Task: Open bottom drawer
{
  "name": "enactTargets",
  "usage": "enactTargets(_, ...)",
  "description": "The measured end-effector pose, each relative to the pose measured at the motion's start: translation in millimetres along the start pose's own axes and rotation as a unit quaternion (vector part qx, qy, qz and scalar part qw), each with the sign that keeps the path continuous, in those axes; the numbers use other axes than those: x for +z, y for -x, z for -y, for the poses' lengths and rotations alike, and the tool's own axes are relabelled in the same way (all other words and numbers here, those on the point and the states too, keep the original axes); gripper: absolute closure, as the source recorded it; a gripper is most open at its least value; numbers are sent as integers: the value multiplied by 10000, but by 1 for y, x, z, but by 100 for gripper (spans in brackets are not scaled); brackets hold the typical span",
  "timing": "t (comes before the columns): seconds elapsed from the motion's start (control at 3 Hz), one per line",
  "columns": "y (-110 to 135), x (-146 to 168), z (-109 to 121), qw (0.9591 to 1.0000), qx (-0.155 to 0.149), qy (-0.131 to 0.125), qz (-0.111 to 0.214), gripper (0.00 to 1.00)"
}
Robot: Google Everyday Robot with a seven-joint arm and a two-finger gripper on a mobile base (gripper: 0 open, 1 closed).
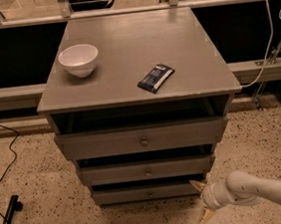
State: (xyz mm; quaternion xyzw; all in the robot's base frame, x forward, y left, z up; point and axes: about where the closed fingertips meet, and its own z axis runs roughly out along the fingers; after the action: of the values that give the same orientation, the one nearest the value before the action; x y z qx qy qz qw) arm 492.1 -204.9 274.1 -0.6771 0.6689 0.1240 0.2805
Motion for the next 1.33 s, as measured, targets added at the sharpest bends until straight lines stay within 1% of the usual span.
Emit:
enactTargets(0.33,-26,29,18,9997,108,-163,-111,0)
enactTargets(0.67,-43,42,29,9986,251,-431,-152,0)
enactTargets(1.0,-51,54,44,9974,277,-635,-202,0)
enactTargets(1.33,-51,67,59,9970,211,-710,-210,0)
